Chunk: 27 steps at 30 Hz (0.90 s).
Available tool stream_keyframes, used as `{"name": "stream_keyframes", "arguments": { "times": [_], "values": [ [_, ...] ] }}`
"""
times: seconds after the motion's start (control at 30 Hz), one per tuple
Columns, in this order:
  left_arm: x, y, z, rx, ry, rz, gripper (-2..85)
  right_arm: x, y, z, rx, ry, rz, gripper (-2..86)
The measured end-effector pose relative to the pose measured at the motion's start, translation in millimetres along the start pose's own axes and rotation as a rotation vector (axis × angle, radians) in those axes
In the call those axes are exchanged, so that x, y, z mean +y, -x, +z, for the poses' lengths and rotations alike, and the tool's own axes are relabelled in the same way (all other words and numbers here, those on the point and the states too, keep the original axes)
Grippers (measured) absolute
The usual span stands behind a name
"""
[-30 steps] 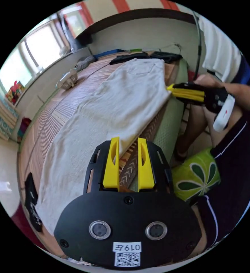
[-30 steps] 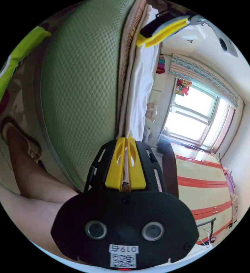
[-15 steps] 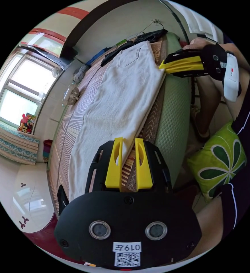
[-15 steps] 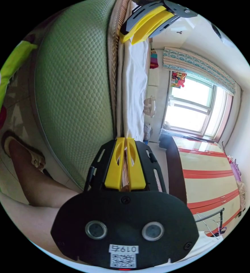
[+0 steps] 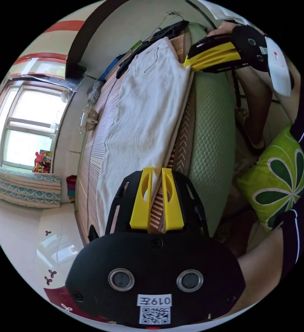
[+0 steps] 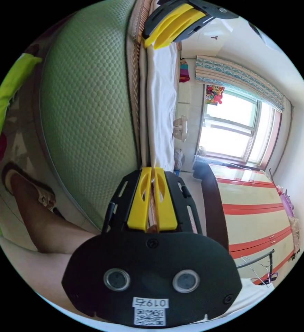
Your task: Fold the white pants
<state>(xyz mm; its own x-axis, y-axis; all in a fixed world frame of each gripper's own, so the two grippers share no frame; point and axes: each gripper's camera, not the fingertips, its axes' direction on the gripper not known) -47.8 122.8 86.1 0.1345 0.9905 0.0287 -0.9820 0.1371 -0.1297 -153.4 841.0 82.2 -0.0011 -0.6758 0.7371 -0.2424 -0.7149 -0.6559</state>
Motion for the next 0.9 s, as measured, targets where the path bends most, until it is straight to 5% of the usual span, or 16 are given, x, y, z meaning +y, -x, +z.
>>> {"name": "stream_keyframes", "arguments": {
  "times": [0.53, 0.9],
  "values": [
    [1.9, -2.3, 12.7, 0.084, 0.030, -0.004, 0.4, 6.4, 34.8, -17.0, 0.187, -0.107, -0.407, -0.6],
    [6.8, -18.2, 8.3, -0.006, 0.001, -0.027, 1.0, -11.3, 32.3, -25.4, 0.175, -0.058, -0.257, -0.5]
  ]
}}
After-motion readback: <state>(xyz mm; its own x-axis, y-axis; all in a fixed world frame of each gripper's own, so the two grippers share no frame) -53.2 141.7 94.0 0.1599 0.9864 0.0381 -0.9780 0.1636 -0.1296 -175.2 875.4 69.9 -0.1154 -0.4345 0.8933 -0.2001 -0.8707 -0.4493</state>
